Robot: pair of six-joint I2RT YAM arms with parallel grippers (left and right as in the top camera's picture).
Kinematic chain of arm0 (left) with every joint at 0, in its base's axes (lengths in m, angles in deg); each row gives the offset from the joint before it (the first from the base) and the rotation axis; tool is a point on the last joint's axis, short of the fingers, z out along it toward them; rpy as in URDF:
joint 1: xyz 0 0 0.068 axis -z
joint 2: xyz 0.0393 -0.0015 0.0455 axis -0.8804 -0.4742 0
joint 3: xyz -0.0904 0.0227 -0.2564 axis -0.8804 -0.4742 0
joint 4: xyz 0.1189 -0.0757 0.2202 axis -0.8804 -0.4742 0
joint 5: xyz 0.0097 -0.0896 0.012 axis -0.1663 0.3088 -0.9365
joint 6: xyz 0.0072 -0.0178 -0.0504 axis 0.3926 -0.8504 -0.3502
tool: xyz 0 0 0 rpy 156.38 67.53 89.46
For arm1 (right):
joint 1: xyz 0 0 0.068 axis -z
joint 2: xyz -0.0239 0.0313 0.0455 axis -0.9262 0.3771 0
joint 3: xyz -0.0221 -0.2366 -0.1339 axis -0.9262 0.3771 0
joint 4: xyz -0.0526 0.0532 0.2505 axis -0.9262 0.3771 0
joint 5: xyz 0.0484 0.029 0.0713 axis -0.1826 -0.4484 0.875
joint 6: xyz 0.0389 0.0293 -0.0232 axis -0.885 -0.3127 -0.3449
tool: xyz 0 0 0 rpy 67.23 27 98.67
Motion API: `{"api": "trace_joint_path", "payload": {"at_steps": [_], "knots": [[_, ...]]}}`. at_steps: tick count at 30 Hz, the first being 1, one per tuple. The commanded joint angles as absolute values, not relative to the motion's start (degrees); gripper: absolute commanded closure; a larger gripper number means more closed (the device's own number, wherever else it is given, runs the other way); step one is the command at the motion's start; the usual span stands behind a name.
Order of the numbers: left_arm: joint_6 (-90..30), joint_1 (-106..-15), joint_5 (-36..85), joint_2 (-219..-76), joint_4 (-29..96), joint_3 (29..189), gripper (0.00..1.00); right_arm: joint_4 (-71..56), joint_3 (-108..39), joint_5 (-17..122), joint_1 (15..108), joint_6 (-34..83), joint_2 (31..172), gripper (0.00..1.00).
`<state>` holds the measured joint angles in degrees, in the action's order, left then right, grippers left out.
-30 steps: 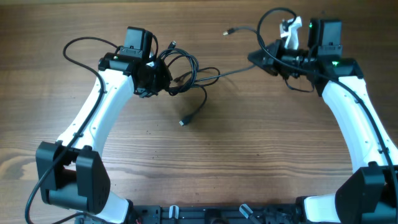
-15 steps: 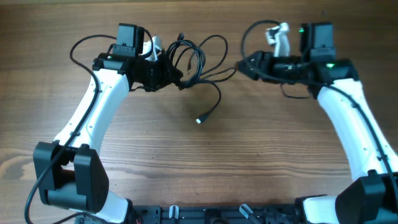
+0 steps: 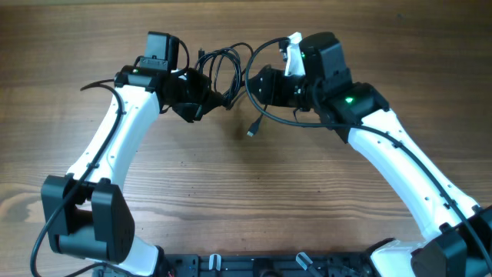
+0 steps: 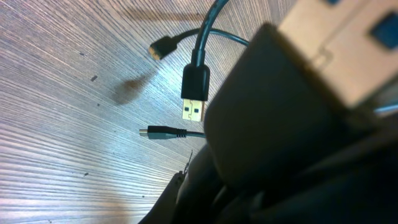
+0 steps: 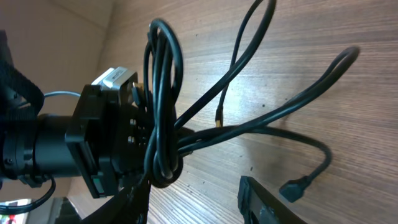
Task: Untangle cables
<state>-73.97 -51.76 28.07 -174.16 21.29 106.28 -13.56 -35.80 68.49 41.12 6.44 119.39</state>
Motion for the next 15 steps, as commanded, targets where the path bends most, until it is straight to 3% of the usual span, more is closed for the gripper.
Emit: {"api": "trace_joint_path", "payload": {"at_steps": [1, 12, 15], "knots": [[-76.3, -49.0, 28.6, -173.8, 21.5, 106.3, 0.96, -13.6, -37.2, 67.0, 38.8, 5.3, 119.2, 0.56], [-77.5, -46.1, 29.7, -173.8, 21.5, 106.3, 0.96, -13.9, -37.2, 61.5, 37.8, 5.6, 122.8, 0.64], [-76.9, -45.4, 30.8, -173.8, 21.5, 106.3, 0.96, -13.2, -37.2, 61.4, 37.8, 8.9, 123.6, 0.82]]}}
